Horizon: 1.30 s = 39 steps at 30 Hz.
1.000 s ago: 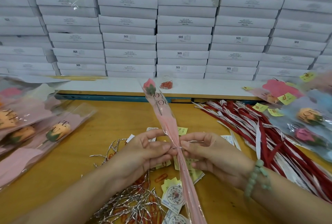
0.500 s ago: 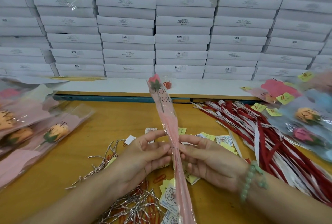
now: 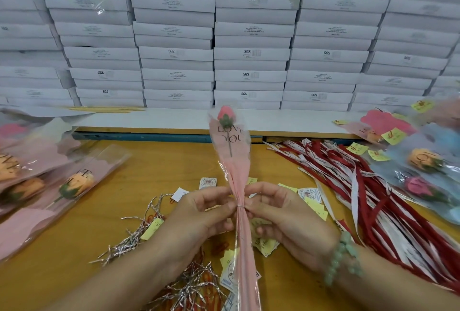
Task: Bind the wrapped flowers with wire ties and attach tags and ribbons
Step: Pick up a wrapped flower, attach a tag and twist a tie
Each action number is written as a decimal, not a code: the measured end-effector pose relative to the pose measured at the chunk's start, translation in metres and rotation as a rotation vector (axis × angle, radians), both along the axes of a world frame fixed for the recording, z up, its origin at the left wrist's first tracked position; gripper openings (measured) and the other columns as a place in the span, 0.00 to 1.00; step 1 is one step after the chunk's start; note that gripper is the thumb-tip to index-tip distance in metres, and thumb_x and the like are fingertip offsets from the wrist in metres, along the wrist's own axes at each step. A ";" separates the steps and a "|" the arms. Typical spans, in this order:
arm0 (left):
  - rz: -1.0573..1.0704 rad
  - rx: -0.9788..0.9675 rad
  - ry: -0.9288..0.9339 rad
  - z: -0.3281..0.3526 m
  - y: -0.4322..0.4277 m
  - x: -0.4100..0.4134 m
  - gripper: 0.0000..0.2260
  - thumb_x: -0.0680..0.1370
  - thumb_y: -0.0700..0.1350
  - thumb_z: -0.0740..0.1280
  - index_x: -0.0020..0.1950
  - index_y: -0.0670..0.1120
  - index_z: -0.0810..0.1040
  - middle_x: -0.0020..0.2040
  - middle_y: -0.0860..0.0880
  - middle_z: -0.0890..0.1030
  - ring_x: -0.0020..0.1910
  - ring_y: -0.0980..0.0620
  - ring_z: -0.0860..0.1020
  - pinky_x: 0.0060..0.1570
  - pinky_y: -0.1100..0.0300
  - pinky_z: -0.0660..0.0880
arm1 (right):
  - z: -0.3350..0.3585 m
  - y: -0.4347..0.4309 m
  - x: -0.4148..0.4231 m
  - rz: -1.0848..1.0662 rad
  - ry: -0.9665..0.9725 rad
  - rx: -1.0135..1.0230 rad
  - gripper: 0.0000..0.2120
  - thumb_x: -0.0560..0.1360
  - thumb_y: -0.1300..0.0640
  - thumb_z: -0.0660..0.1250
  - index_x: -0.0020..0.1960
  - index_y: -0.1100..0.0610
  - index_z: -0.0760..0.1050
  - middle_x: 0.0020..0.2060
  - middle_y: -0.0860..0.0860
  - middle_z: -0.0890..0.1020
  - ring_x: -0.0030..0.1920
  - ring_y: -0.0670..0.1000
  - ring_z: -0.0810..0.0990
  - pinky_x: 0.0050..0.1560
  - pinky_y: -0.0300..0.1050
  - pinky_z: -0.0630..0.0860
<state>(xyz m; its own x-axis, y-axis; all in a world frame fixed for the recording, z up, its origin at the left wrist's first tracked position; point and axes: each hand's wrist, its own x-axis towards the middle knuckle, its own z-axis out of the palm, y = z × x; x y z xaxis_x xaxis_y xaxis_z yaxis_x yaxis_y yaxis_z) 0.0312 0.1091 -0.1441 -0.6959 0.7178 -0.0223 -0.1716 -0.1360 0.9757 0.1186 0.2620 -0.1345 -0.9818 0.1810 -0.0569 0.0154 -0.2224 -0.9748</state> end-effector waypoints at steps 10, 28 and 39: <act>-0.029 -0.080 0.089 -0.004 0.003 0.008 0.12 0.70 0.49 0.76 0.51 0.46 0.86 0.48 0.40 0.85 0.49 0.44 0.84 0.55 0.51 0.80 | -0.005 0.001 0.000 -0.108 0.037 0.255 0.04 0.74 0.67 0.70 0.48 0.61 0.80 0.34 0.54 0.82 0.30 0.49 0.78 0.29 0.38 0.74; 0.132 0.045 -0.004 -0.019 0.008 0.006 0.15 0.64 0.46 0.76 0.48 0.40 0.84 0.45 0.36 0.84 0.46 0.44 0.84 0.48 0.56 0.82 | -0.006 0.002 0.006 -0.163 0.241 0.719 0.06 0.72 0.64 0.73 0.44 0.54 0.80 0.39 0.46 0.84 0.41 0.45 0.84 0.33 0.44 0.81; 0.158 0.077 -0.056 -0.018 0.009 0.005 0.26 0.64 0.44 0.77 0.59 0.35 0.77 0.47 0.32 0.82 0.43 0.46 0.82 0.53 0.53 0.80 | -0.006 0.004 0.004 -0.236 0.379 1.064 0.08 0.68 0.65 0.77 0.42 0.54 0.83 0.38 0.43 0.82 0.43 0.43 0.81 0.36 0.34 0.78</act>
